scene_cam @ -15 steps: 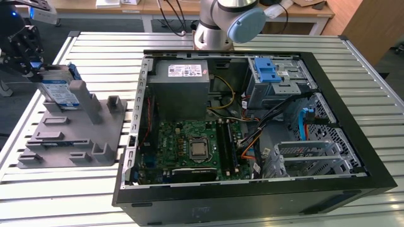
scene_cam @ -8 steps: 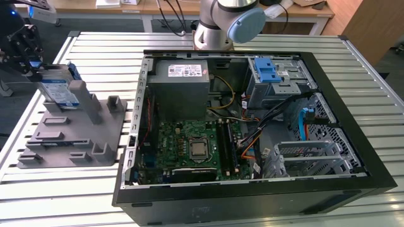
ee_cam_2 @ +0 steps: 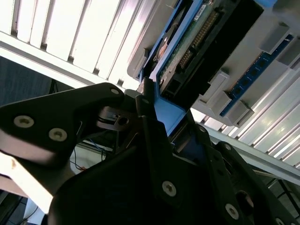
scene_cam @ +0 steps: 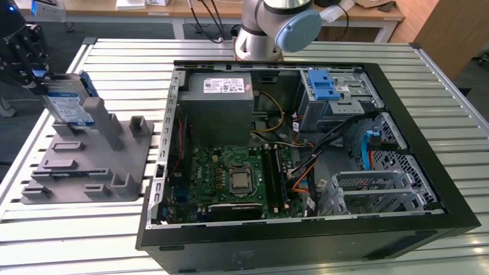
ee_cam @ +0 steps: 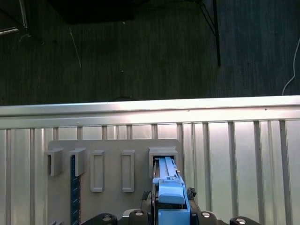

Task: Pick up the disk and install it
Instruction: 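Pick up the disk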

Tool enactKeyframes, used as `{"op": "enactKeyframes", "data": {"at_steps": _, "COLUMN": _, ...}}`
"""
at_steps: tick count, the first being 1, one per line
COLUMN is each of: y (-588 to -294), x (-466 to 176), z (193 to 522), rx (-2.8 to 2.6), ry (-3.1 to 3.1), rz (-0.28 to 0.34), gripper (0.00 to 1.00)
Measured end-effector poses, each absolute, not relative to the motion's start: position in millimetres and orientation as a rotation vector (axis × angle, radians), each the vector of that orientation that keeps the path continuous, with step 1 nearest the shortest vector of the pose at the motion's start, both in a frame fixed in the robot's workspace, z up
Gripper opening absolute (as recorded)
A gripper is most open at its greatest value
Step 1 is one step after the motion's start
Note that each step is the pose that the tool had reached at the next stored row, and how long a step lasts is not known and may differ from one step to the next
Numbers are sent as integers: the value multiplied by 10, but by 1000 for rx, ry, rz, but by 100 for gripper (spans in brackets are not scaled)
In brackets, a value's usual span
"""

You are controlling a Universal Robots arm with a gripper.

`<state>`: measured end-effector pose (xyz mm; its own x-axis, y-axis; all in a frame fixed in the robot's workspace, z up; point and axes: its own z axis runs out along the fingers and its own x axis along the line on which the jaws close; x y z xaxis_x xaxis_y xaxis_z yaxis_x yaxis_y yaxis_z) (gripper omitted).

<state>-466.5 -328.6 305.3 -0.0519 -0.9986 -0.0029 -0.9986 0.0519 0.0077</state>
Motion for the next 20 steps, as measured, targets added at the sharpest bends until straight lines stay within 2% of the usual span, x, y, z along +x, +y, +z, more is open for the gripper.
{"op": "enactKeyframes", "data": {"at_steps": 20, "y": -3287, "x": -4665, "z": 3227, "rx": 2160, "ry": -2276, "rz": -12, "gripper": 37}}
